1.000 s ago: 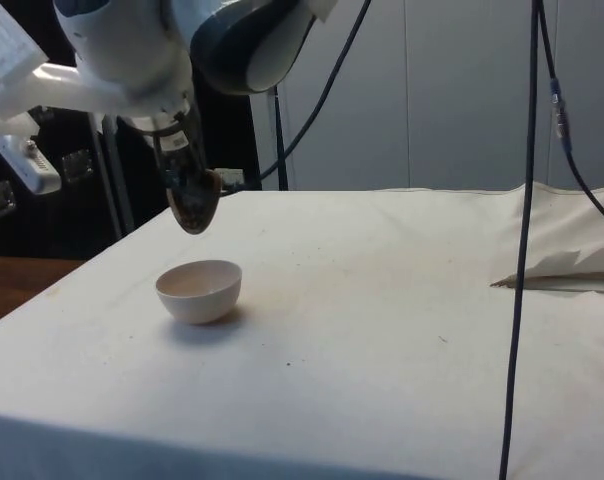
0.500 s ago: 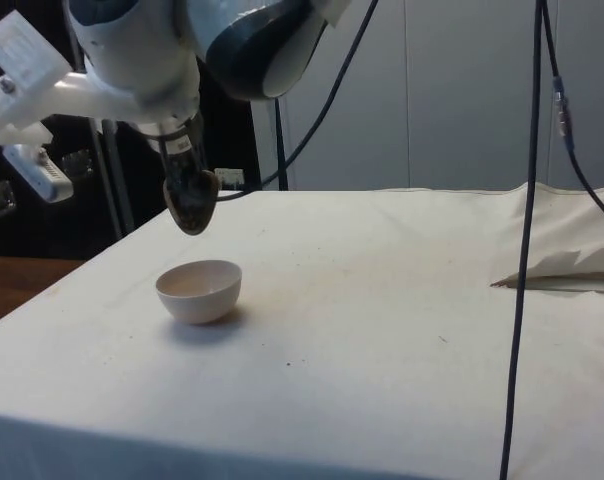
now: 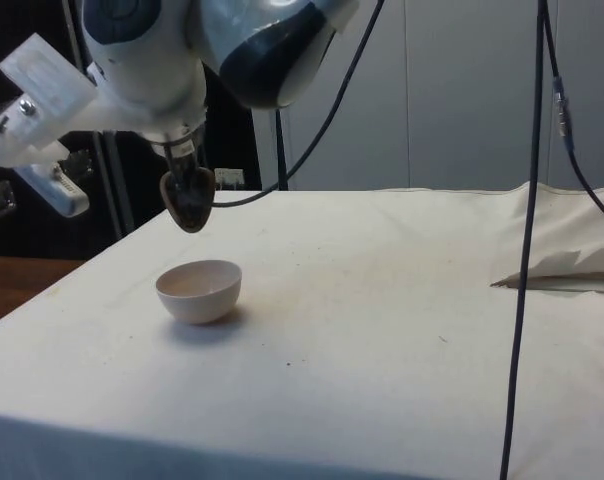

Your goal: Pour the coffee beans from the cup into the bowl.

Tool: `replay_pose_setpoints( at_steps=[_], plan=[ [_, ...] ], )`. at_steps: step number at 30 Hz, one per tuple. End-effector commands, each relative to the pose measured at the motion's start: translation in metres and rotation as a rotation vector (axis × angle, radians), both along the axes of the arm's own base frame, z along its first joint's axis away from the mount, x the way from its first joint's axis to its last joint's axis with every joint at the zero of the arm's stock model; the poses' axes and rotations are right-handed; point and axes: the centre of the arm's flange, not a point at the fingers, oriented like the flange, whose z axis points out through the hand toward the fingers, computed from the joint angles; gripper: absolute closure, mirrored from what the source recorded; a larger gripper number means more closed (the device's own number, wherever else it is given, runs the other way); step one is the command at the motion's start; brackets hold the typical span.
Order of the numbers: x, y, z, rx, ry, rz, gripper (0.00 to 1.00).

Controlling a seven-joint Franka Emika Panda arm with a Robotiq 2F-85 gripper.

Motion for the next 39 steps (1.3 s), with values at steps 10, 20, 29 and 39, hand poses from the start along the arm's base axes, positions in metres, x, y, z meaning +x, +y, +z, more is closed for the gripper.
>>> replay_pose_setpoints(
  at_steps=[10,20,29,39],
  plan=[
    [-0.012,0.011,-0.007,-0.017,-0.011,0.044,1.0],
    [-0.017,0.015,-0.008,-0.061,-0.024,0.079,1.0],
    [-0.022,0.022,-0.01,-0.106,-0.036,0.116,1.0],
    [-0.03,0.033,-0.016,-0.145,-0.048,0.149,1.0]
  ],
)
